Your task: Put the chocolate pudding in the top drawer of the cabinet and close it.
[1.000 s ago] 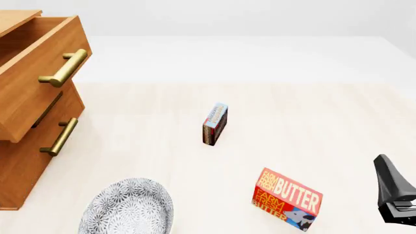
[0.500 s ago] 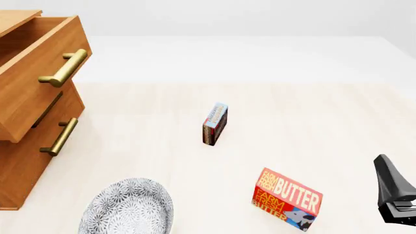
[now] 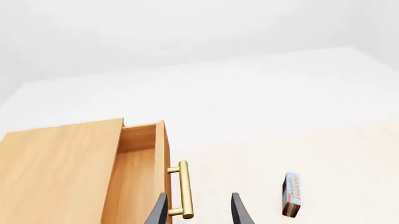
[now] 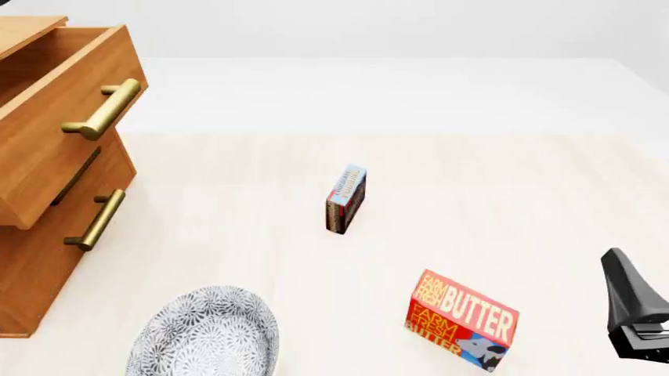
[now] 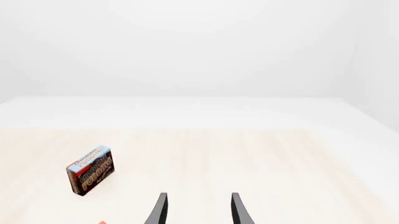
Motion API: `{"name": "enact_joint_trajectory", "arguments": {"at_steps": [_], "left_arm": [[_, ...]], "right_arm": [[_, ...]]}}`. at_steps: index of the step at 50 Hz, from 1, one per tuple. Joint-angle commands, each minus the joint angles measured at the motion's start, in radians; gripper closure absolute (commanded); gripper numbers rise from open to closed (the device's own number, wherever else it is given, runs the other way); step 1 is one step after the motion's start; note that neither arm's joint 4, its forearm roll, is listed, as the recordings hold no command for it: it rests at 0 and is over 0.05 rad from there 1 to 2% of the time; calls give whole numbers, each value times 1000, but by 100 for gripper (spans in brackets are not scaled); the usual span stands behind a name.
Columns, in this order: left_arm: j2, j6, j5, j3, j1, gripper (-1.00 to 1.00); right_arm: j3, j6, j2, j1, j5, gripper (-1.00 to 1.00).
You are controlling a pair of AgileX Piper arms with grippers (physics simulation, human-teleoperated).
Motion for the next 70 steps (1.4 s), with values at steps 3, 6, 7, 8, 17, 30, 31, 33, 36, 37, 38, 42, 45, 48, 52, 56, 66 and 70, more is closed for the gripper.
{"name": "enact_joint_trajectory", "arguments": {"at_steps": [3, 6, 7, 8, 17, 30, 31, 33, 36, 37, 38, 42, 45, 48, 52, 56, 66, 70], "left_arm": [[131, -55, 11, -3, -25, -100], [154, -75, 21, -25, -30, -100], [154, -75, 21, -25, -30, -100], [159, -76, 26, -32, -24, -100], [143, -109, 44, -36, -1, -100], [84, -134, 95, -37, 68, -100], [83, -135, 104, -44, 72, -100], [71, -139, 93, -16, 81, -100], [92, -146, 127, -53, 93, -100], [94, -149, 129, -57, 90, -100], [97, -155, 132, -61, 88, -100], [109, -158, 138, -70, 87, -100], [110, -163, 143, -65, 94, -100], [108, -173, 146, -51, 106, -100], [107, -179, 152, -48, 116, -100], [105, -176, 127, 0, 133, -100], [153, -159, 188, -60, 164, -100], [161, -145, 195, -54, 184, -100]], "right_arm": [[0, 0, 0, 0, 0, -100], [0, 0, 0, 0, 0, -100], [0, 0, 0, 0, 0, -100], [0, 0, 0, 0, 0, -100], [0, 0, 0, 0, 0, -100], [0, 0, 0, 0, 0, -100], [0, 0, 0, 0, 0, -100], [0, 0, 0, 0, 0, -100], [0, 0, 0, 0, 0, -100], [0, 0, 0, 0, 0, -100], [0, 0, 0, 0, 0, -100], [0, 0, 0, 0, 0, -100], [0, 0, 0, 0, 0, -100], [0, 0, 0, 0, 0, -100], [0, 0, 0, 0, 0, -100], [0, 0, 0, 0, 0, -100], [0, 0, 0, 0, 0, -100], [0, 0, 0, 0, 0, -100]]}}
